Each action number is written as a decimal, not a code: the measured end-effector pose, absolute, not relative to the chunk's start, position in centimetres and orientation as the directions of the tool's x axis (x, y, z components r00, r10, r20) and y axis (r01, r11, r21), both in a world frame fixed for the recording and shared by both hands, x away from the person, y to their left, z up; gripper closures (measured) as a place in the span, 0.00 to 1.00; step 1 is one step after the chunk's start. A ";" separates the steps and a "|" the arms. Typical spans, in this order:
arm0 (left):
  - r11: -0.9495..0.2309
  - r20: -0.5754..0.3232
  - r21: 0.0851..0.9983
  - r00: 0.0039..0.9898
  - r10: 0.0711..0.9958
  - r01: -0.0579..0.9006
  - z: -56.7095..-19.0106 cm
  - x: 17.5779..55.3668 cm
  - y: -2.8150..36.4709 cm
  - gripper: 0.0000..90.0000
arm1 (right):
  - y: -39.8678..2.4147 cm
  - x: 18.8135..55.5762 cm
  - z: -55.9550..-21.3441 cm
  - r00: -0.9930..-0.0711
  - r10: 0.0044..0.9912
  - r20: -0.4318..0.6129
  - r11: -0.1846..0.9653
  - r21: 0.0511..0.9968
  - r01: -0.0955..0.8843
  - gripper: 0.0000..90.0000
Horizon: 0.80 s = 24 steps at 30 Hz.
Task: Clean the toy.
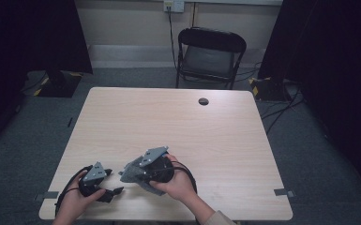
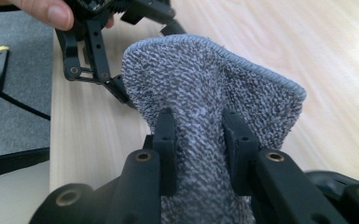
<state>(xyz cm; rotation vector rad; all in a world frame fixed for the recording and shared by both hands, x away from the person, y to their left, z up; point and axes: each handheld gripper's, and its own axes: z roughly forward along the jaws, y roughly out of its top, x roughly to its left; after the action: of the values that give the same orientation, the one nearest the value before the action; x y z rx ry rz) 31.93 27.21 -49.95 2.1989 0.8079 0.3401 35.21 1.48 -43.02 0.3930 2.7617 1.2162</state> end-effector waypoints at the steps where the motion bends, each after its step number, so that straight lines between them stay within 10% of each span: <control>1: -0.515 -0.011 0.735 0.766 0.643 0.442 -50.0 31.9 27.2 0.17 | 1.7 35.2 -43.2 -0.962 0.274 0.011 0.650 0.735 0.193 0.79; 24: -0.522 -0.007 0.730 0.768 0.640 0.441 -50.0 31.8 27.3 0.15 | 3.4 35.4 -47.6 -0.963 0.271 -0.003 0.679 0.709 0.189 0.76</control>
<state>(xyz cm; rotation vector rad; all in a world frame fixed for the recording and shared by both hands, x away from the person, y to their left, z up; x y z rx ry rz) 31.85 27.26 -49.96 2.2064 0.8025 0.3394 35.43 3.38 -47.62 0.3816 2.7794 1.1552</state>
